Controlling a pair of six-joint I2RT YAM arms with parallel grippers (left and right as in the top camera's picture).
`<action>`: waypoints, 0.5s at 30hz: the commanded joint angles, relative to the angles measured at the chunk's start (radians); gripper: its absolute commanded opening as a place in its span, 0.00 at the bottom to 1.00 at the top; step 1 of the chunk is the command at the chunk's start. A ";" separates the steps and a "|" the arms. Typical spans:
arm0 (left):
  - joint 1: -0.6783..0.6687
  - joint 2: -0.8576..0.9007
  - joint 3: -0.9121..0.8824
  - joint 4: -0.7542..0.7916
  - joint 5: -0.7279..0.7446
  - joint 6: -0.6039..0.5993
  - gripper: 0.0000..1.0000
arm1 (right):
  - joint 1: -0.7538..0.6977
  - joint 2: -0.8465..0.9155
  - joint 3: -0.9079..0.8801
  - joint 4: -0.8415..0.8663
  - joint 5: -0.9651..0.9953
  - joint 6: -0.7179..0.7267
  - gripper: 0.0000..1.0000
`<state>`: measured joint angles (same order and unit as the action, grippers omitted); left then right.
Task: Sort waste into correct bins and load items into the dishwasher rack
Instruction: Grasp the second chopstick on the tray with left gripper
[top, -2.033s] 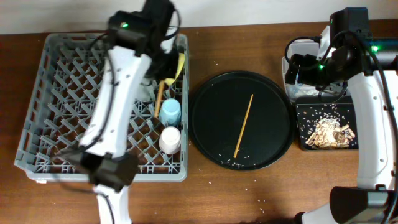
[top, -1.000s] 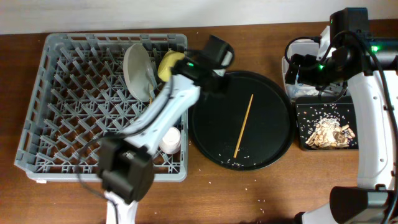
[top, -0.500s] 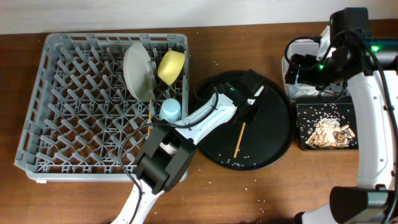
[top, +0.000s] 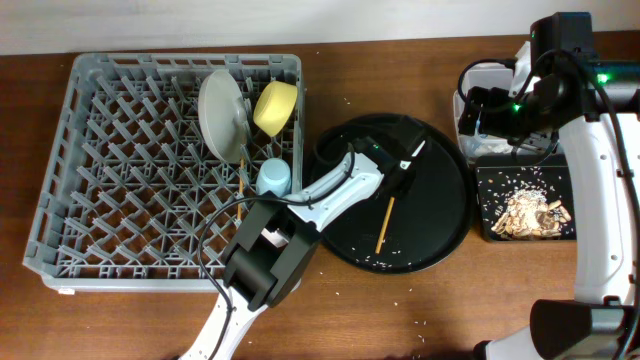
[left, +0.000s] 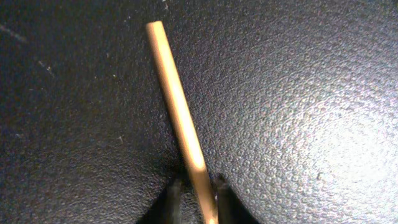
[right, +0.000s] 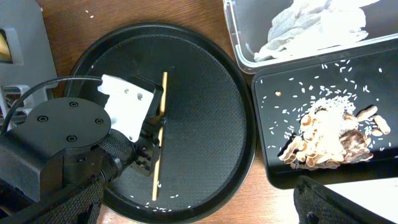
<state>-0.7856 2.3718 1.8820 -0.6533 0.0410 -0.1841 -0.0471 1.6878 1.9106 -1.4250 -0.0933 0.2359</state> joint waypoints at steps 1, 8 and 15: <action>-0.005 0.034 0.006 -0.002 -0.004 0.005 0.02 | 0.001 0.003 -0.002 0.000 0.016 0.004 0.99; -0.004 0.034 0.057 -0.050 -0.004 0.039 0.00 | 0.001 0.003 -0.002 0.000 0.016 0.004 0.98; 0.126 0.033 0.438 -0.448 0.005 0.060 0.00 | 0.001 0.003 -0.002 0.000 0.016 0.004 0.98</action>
<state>-0.7410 2.4130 2.1529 -1.0016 0.0410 -0.1452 -0.0471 1.6878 1.9106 -1.4254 -0.0933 0.2359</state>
